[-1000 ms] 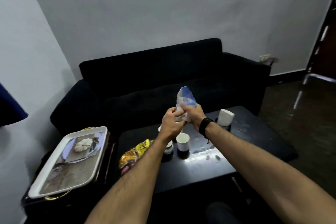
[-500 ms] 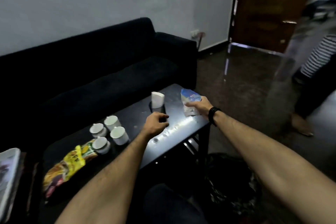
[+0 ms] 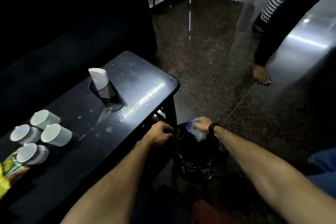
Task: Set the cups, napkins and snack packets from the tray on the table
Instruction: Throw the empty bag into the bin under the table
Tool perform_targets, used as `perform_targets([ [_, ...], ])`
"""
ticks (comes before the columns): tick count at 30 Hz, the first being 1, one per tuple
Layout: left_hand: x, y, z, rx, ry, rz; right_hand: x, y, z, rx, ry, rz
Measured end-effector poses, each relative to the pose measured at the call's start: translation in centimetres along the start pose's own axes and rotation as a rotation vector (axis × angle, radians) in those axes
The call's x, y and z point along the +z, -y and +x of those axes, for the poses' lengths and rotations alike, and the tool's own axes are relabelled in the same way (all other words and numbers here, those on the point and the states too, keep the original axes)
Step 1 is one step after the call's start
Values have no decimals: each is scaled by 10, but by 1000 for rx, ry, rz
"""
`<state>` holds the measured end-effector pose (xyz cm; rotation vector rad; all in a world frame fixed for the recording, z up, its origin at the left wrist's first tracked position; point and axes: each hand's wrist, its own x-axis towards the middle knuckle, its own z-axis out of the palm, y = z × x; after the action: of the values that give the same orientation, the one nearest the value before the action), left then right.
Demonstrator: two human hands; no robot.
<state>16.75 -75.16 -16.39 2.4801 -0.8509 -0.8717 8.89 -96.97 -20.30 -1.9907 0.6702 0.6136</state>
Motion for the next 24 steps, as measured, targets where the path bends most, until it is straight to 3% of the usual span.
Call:
perform_targets([
  [3,28,14,17,-26,57,9,33,-31,23,-3,17,-173],
  [9,71,43,31,-71,132,15,77,-86,62,95,78,-260],
  [16,74,53,37,-95,167,24,91,-96,79,140,-56,-379],
  [24,35,30,28,-66,37,16,34,-54,62,-64,-276,-430],
])
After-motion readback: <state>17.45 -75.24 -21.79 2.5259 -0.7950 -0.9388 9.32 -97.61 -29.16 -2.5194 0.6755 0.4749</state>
